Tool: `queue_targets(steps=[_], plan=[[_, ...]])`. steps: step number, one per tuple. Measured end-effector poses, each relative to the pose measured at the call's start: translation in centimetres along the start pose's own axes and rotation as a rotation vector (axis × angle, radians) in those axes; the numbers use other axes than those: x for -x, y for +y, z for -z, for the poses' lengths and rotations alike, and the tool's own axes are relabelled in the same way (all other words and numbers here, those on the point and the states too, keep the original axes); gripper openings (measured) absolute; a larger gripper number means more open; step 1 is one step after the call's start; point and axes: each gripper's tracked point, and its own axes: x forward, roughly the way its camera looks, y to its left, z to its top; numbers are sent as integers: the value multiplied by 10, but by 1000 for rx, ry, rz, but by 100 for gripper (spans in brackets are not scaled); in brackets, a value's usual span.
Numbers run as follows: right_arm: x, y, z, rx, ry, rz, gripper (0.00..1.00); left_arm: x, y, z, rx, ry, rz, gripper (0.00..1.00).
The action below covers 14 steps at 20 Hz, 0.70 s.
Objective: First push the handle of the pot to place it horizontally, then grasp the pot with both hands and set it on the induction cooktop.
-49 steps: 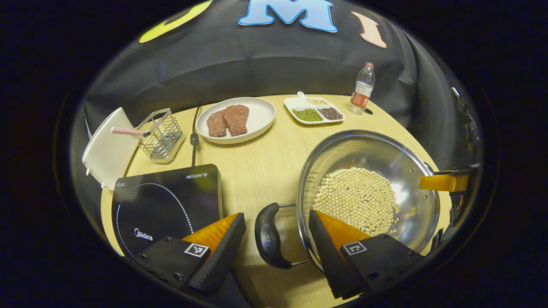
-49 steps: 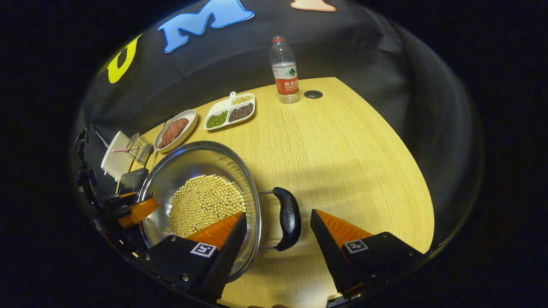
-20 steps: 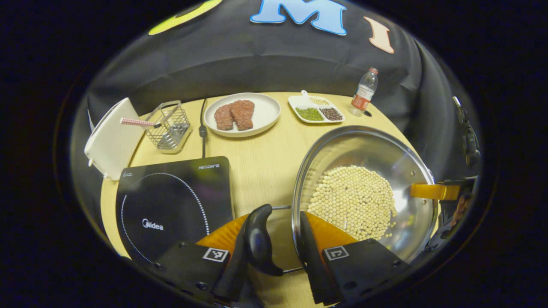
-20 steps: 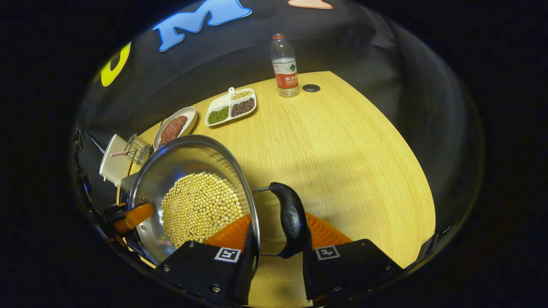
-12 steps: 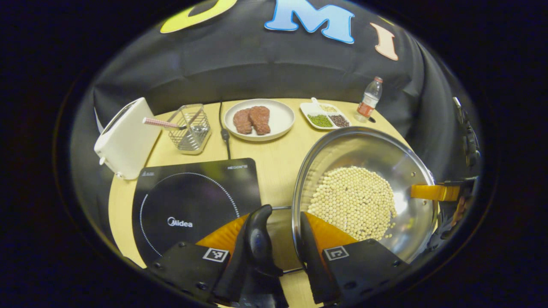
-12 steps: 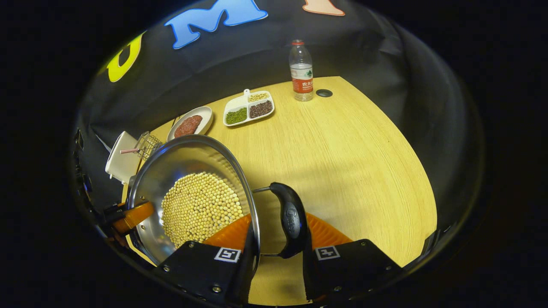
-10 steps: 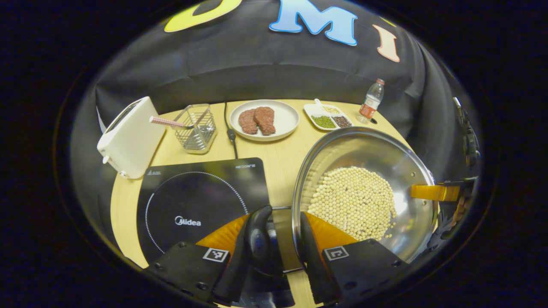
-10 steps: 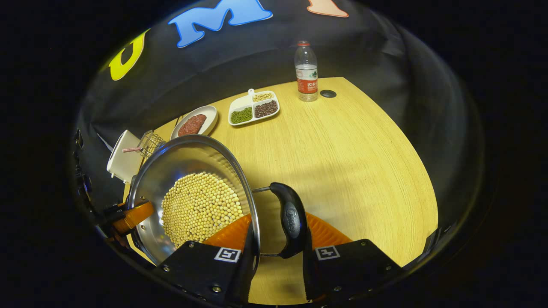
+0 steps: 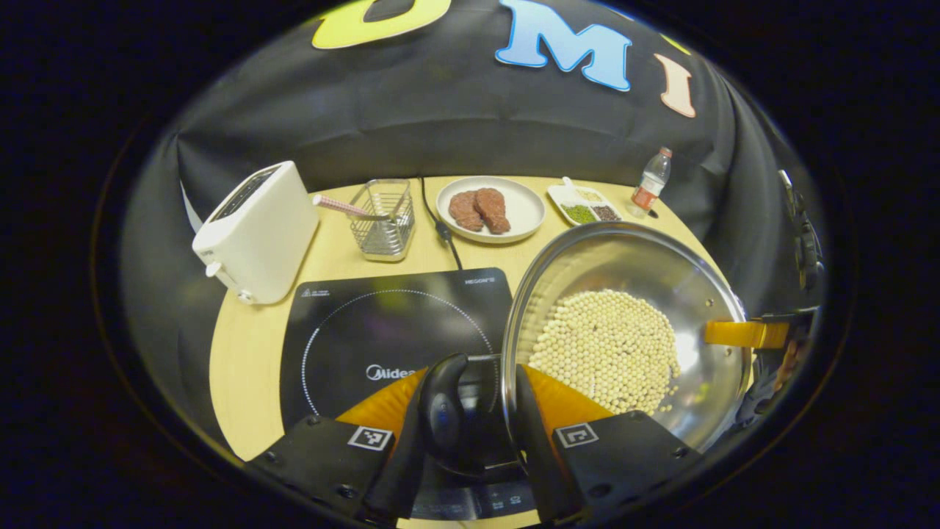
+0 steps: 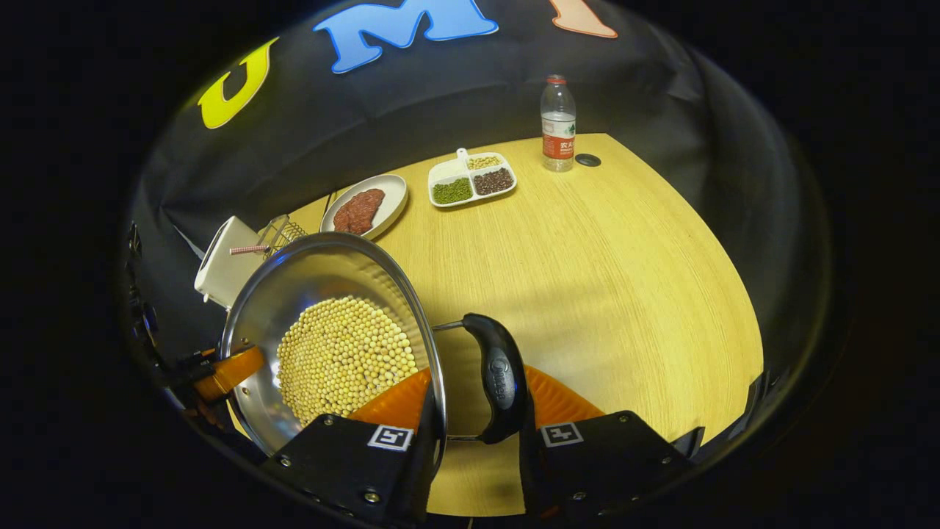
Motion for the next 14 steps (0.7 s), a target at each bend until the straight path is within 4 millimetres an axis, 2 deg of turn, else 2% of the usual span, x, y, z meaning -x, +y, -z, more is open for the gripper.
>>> queue_targets(steps=[5, 14], plan=[[3, 13, 6, 1, -2, 11, 49, 7, 25, 0, -2, 8, 4, 66], [-3, 39, 6, 6, -18, 2, 48, 15, 87, -1, 22, 16, -12, 66]])
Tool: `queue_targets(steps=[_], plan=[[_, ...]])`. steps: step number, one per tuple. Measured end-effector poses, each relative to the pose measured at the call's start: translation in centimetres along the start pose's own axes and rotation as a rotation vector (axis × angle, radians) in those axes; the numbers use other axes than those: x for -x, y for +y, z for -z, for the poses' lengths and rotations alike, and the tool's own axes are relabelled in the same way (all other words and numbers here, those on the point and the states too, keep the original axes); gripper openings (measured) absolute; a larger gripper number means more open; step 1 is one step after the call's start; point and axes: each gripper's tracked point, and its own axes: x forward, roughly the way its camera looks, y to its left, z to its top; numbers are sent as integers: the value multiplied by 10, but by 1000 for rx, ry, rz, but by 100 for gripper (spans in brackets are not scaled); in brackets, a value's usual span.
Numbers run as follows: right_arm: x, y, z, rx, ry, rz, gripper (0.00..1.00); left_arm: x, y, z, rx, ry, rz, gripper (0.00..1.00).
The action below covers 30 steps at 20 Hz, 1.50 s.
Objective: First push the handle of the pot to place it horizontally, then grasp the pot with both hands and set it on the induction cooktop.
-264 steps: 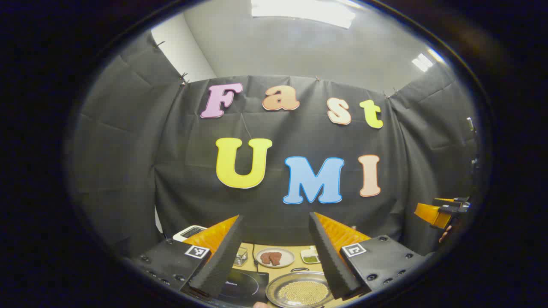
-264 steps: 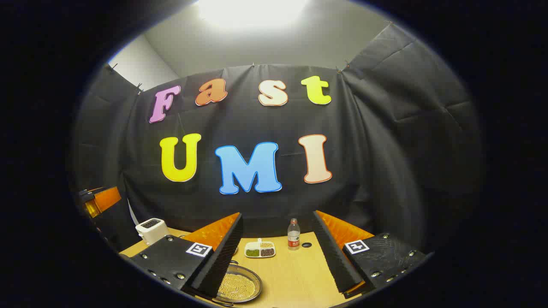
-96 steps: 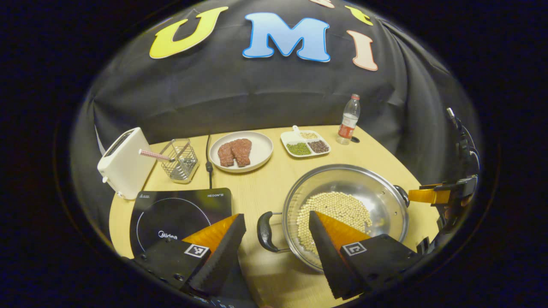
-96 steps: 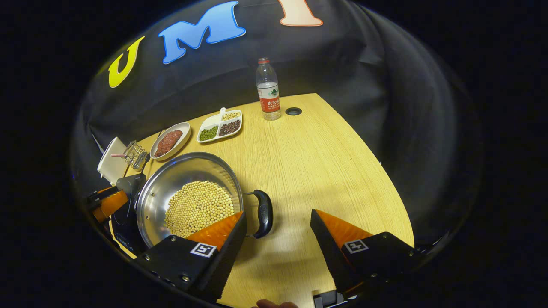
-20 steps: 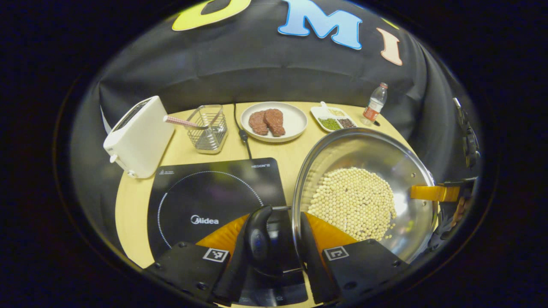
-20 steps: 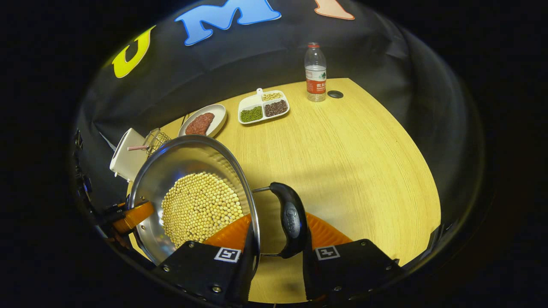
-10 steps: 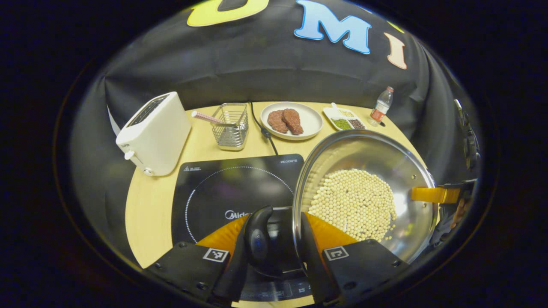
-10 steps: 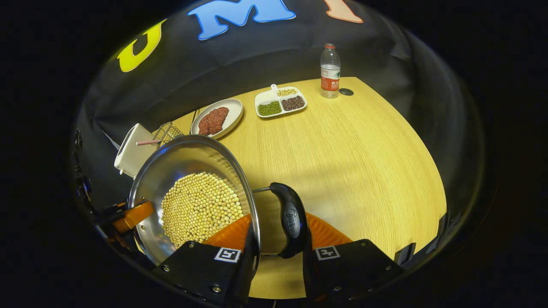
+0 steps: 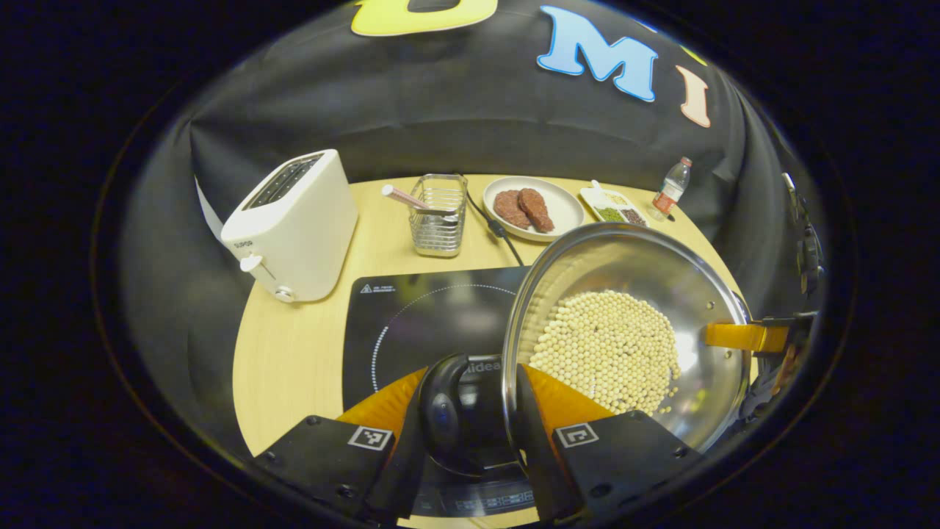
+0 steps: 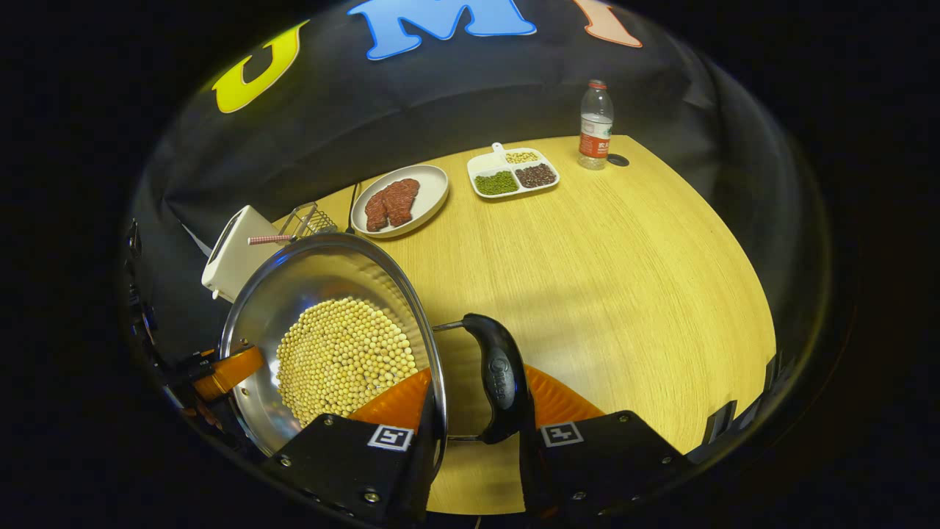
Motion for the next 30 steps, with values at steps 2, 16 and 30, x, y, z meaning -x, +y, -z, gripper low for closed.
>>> queue_targets(steps=[2, 16, 30], plan=[[-3, 6, 1, 6, 14, -9, 48, 9, 10, -2, 1, 6, -10, 66], [-22, 51, 1, 32, 26, -25, 48, -6, 111, -18, 42, 46, -22, 66], [-35, 66, 9, 34, 51, -1, 48, -45, 140, -15, 74, 76, 2, 66]])
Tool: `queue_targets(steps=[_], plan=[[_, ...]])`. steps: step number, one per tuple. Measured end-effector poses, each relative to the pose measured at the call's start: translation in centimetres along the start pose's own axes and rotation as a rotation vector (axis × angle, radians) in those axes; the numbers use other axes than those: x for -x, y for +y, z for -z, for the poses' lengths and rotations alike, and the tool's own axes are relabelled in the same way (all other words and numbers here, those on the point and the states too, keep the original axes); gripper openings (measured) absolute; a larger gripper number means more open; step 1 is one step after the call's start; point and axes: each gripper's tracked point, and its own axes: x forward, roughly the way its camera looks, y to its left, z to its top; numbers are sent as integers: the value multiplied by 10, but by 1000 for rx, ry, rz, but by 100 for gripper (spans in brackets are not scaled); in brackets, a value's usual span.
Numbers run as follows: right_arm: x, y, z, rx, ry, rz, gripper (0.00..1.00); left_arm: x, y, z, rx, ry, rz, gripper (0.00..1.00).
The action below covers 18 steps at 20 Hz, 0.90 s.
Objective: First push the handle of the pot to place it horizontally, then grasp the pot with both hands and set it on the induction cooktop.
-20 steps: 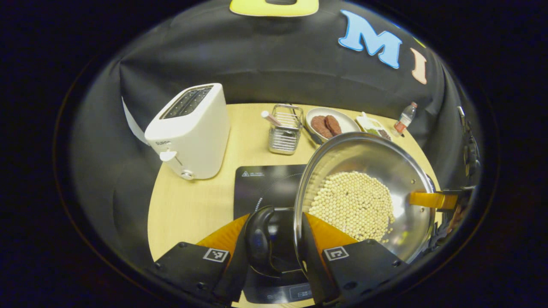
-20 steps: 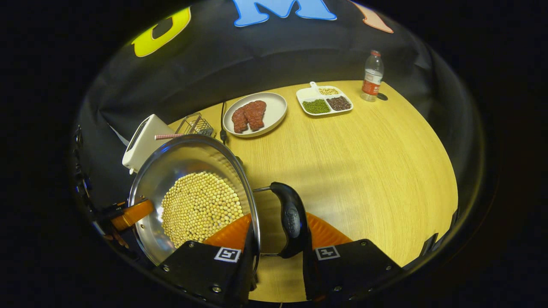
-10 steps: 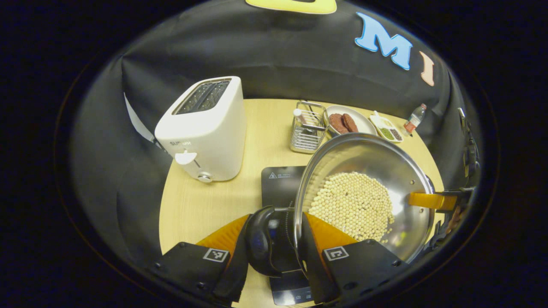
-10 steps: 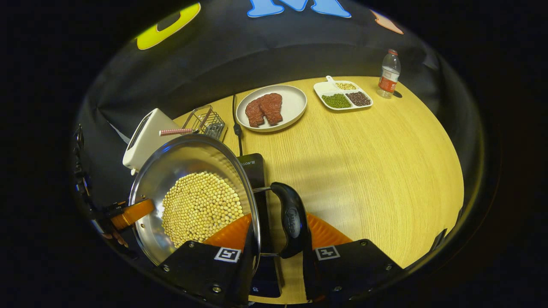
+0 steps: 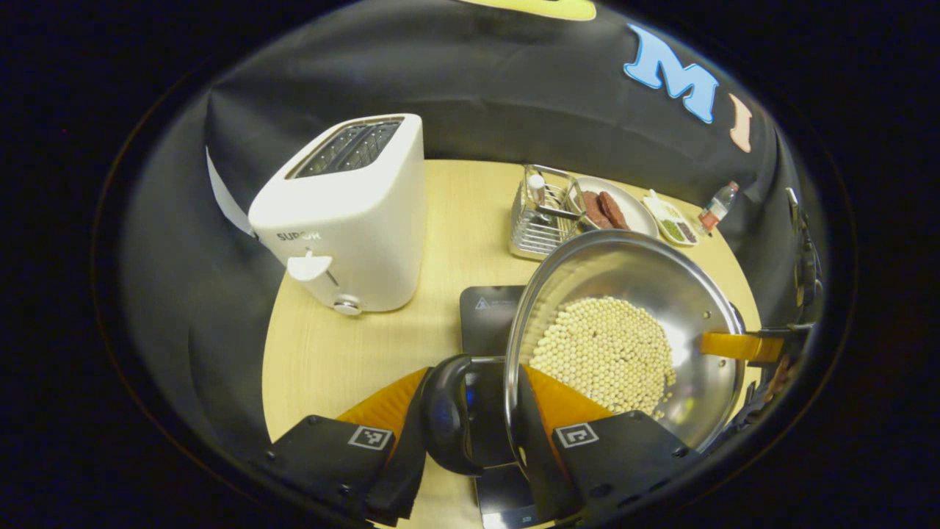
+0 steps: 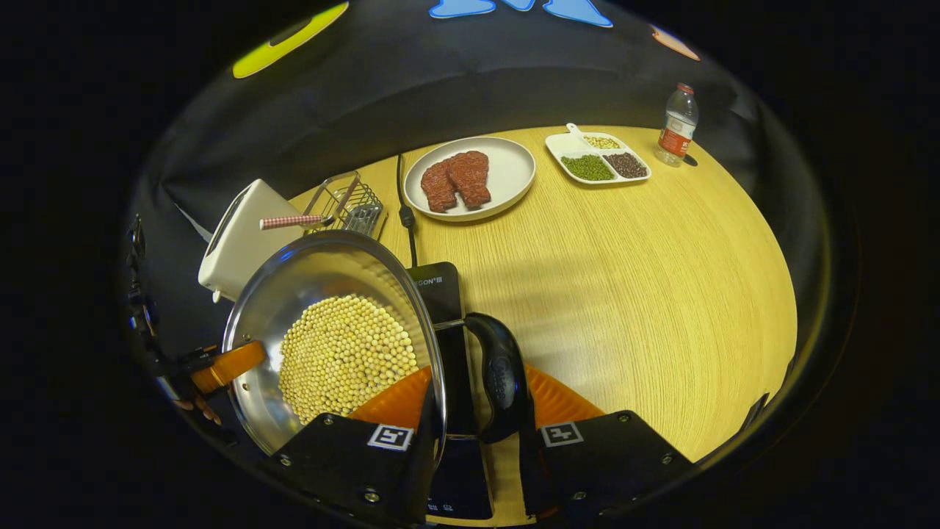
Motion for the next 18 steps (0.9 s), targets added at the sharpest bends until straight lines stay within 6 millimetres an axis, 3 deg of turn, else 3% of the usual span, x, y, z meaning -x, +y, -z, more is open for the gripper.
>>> queue_targets(steps=[9, 14, 17, 18], plan=[[5, -1, 13, -33, -11, 3, 48, 0, -1, -1, 5, -24, 26, 63], [4, -3, 9, -26, -30, -20, 47, 4, -2, -8, 1, -71, 27, 70], [15, -5, -2, 2, -73, -32, 60, 18, 2, -27, 37, -154, 13, 82], [21, -6, -9, 5, -100, -40, 69, 26, 5, -31, 46, -181, 0, 90]])
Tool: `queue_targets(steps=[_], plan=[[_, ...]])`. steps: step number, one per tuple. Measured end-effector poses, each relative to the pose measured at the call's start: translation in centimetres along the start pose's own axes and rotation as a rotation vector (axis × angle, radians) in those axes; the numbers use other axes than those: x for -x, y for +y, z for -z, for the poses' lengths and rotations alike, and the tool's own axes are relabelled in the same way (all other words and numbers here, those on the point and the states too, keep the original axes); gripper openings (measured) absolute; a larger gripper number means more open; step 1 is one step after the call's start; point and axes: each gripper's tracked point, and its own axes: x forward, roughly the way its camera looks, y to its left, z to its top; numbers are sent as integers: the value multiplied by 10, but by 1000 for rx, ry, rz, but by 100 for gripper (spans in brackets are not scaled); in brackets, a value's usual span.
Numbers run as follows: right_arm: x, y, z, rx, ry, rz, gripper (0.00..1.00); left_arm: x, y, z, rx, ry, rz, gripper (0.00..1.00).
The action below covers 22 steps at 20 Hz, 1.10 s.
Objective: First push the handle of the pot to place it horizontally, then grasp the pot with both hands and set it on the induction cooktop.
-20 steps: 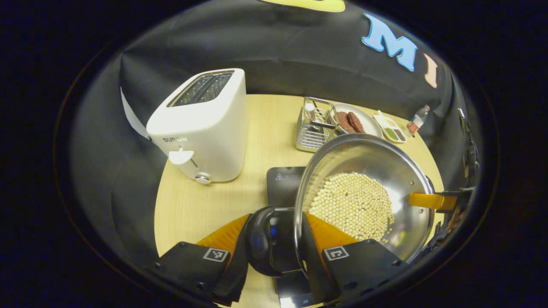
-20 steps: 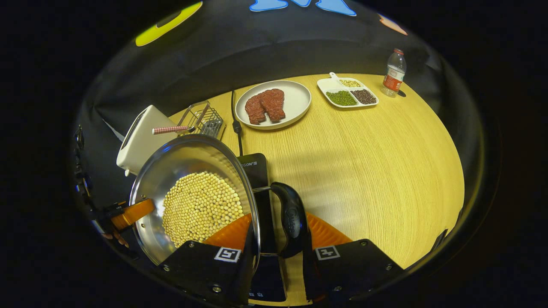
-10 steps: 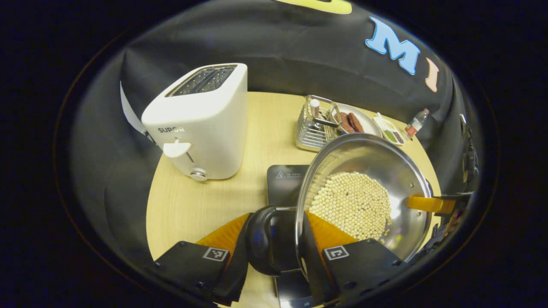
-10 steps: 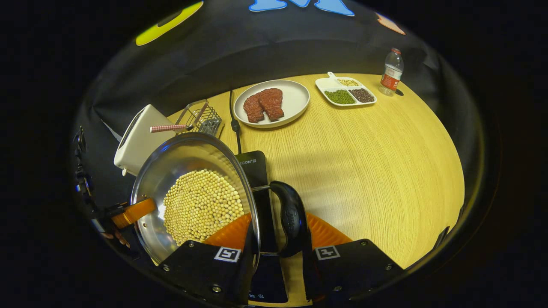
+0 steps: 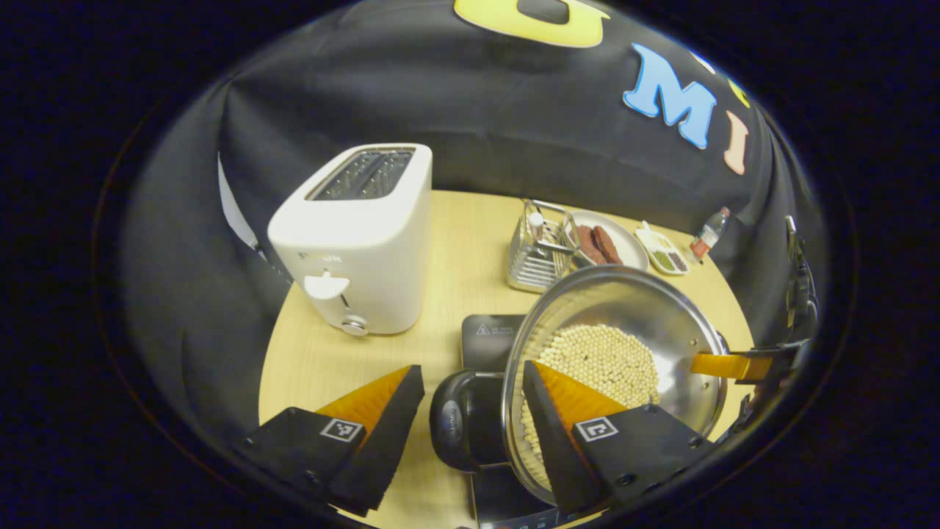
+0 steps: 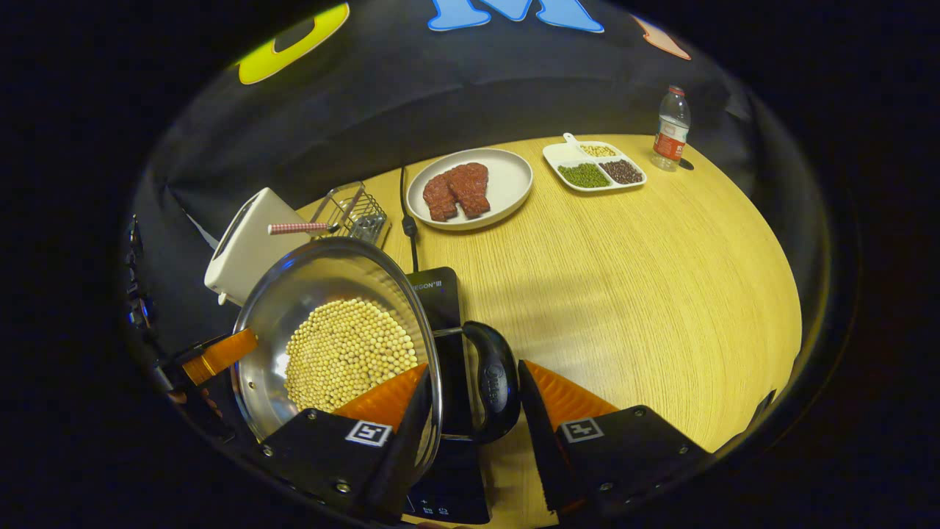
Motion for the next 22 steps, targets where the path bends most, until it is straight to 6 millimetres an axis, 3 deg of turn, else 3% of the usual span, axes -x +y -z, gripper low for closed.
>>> queue_targets(steps=[3, 5, 8, 10, 15, 18, 22], plan=[[30, -8, -25, 49, -123, -13, 92, 38, 4, -27, -8, -117, -65, 92], [55, -20, -51, 74, -230, -7, 93, 74, -7, -49, -11, -218, -97, 96], [108, -46, -82, 115, -379, 20, 93, 131, -49, -79, -3, -351, -92, 96], [150, -60, -105, 151, -486, 26, 93, 169, -84, -105, -6, -444, -90, 96], [261, -97, -154, 172, -717, 7, 93, 256, -195, -144, -33, -667, -78, 96], [318, -122, -169, 164, -831, 1, 93, 309, -267, -154, -69, -795, -63, 95], [384, -154, -176, 137, -907, -35, 93, 372, -348, -164, -80, -891, -59, 96]])
